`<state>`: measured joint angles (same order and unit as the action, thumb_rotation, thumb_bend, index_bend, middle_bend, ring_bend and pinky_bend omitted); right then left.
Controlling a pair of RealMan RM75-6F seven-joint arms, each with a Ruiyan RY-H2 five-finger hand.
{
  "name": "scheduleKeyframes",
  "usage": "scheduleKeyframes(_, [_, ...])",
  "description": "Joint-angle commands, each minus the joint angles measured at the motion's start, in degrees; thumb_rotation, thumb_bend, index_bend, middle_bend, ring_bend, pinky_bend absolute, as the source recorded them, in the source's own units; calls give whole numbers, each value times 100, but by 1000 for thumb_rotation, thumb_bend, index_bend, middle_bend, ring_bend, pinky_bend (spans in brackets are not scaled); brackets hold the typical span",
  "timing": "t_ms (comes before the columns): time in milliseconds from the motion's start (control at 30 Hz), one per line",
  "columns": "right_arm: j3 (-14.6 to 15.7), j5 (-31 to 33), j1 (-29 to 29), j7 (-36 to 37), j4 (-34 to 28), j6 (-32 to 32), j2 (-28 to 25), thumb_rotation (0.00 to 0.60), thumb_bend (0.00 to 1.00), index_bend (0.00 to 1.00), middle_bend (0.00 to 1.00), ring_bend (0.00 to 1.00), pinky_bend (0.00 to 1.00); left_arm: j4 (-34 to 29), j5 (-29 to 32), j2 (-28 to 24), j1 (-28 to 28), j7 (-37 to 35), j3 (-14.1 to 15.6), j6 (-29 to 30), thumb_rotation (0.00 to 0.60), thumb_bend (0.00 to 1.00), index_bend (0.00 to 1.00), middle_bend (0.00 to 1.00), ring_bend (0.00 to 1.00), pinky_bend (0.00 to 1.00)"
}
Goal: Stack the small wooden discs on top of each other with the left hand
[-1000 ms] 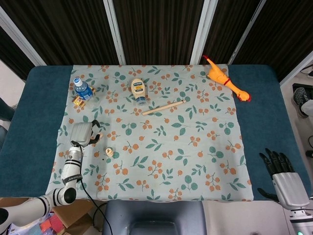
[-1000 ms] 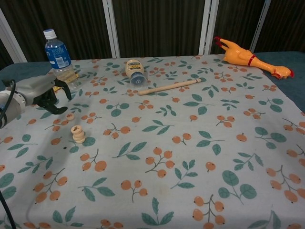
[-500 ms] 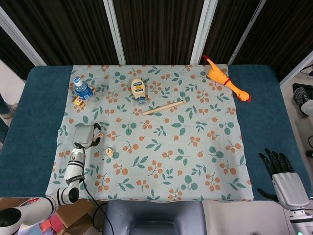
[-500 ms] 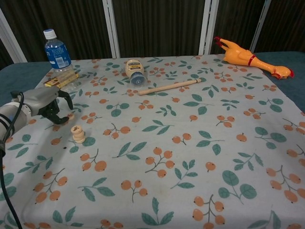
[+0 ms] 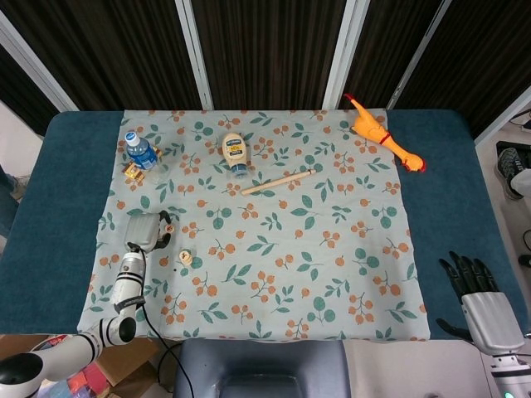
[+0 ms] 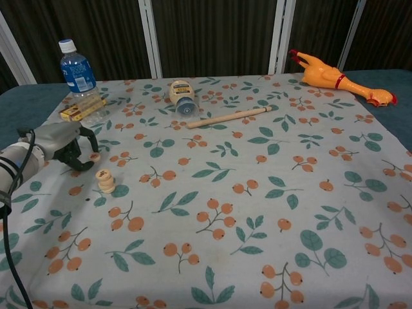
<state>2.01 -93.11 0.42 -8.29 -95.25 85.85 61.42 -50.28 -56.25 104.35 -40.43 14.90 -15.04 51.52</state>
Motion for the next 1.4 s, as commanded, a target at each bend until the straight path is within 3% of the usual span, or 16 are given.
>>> scheduleKeyframes(33, [-3,7,1,-2,1,-3,2,600,80,0,0,0,0,12,-23,18,-2,-16,-4,-5,600,363,446,1000,1000,1000])
scheduleKeyframes(500, [-8,18,14,-4,1,-25,1,600,81,0,0,0,0,-190,-200,-64,76,-148,-75,244,600,367,521,1000,1000,1000])
scheduleKeyframes(700, [-1,23,31,-42,1,-68,10,600,81,0,0,0,0,-1519,-537,-783,372,-405,-49,695,600,370,525,1000,1000,1000])
scheduleKeyframes(867, [14,6,33,-105,-1,-81,32,600,80,0,0,0,0,-2961,-643,-1580,700,-410,153,800,600,370,523,1000,1000,1000])
scheduleKeyframes(967, [29,-13,33,-134,0,-88,43,600,80,0,0,0,0,-3492,-609,-1875,812,-320,296,770,600,371,522,1000,1000,1000])
scheduleKeyframes(1133, [49,-50,26,-131,3,-73,46,600,81,0,0,0,0,-3798,-681,-1980,924,-142,512,892,600,371,520,1000,1000,1000])
scheduleKeyframes(1400, [72,-119,2,-51,19,-3,20,600,80,0,0,0,0,-3663,-618,-1762,908,36,568,976,600,369,497,1000,1000,1000])
